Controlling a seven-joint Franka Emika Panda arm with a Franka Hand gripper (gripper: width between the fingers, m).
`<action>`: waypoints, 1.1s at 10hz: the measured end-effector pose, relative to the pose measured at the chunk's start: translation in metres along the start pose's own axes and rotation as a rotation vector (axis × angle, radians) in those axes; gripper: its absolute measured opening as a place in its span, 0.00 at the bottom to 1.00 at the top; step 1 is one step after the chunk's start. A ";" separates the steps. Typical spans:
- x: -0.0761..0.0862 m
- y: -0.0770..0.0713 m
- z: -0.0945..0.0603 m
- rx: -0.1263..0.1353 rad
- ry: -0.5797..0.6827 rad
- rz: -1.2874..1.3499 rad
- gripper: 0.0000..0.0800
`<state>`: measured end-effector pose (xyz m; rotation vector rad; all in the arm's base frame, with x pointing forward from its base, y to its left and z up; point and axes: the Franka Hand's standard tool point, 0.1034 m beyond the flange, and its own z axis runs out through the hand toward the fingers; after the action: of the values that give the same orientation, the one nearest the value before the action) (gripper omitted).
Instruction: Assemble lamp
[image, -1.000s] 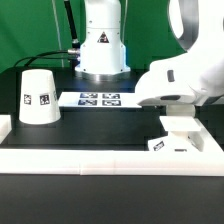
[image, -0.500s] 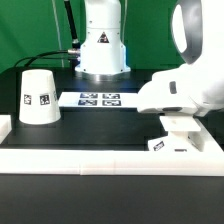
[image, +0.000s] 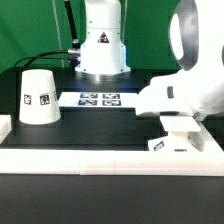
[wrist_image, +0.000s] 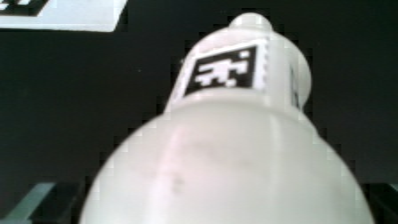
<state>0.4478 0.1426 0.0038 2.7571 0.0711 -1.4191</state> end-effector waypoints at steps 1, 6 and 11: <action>0.000 0.000 0.000 -0.001 0.000 0.000 0.83; -0.001 0.004 -0.002 -0.003 0.001 -0.061 0.72; -0.015 0.021 -0.029 0.020 0.017 -0.188 0.72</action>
Offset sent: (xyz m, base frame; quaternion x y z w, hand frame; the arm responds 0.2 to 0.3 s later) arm 0.0000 0.0000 0.0000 0.0000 0.0000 0.0000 1.0000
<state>0.4642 0.1233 0.0335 2.8445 0.3264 -1.4426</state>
